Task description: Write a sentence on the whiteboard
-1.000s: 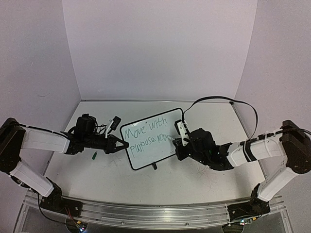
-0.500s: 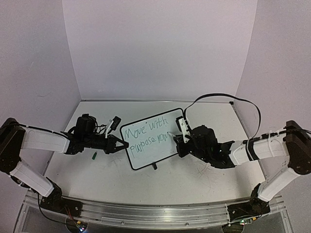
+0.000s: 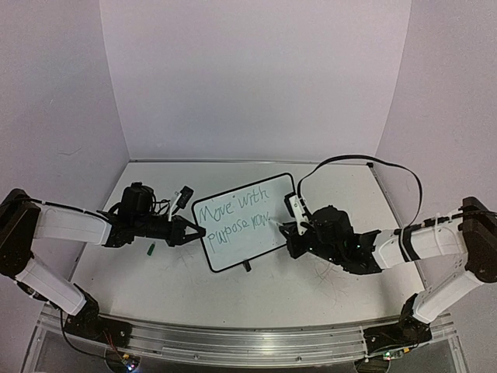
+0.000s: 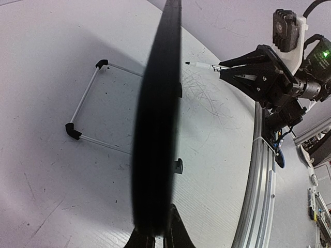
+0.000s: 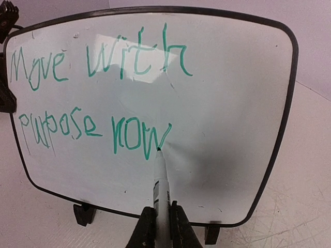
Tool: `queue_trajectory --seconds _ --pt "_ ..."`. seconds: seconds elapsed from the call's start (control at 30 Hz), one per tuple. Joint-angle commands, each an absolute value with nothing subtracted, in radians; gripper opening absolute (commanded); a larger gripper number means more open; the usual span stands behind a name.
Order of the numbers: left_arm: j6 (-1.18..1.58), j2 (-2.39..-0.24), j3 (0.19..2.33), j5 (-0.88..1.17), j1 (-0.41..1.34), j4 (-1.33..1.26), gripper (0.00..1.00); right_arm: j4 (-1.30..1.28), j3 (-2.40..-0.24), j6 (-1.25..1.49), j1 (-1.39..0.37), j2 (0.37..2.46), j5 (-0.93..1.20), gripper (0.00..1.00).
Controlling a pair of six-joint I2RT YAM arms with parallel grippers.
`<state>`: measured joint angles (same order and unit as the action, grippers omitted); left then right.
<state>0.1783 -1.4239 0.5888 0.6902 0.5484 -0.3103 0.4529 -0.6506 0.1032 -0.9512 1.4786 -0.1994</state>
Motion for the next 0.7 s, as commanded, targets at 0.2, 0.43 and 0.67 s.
queue_trajectory --seconds 0.2,0.43,0.67 --pt "0.121 -1.405 0.607 0.624 0.546 -0.267 0.00 0.485 -0.680 0.126 -0.946 1.506 -0.249 0.00" --pt "0.120 -1.404 0.607 0.625 0.546 -0.267 0.00 0.486 -0.691 0.126 -0.945 1.532 -0.255 0.00" --pt "0.120 -1.406 0.606 0.628 0.546 -0.267 0.00 0.508 -0.696 0.123 -0.937 1.558 -0.271 0.00"
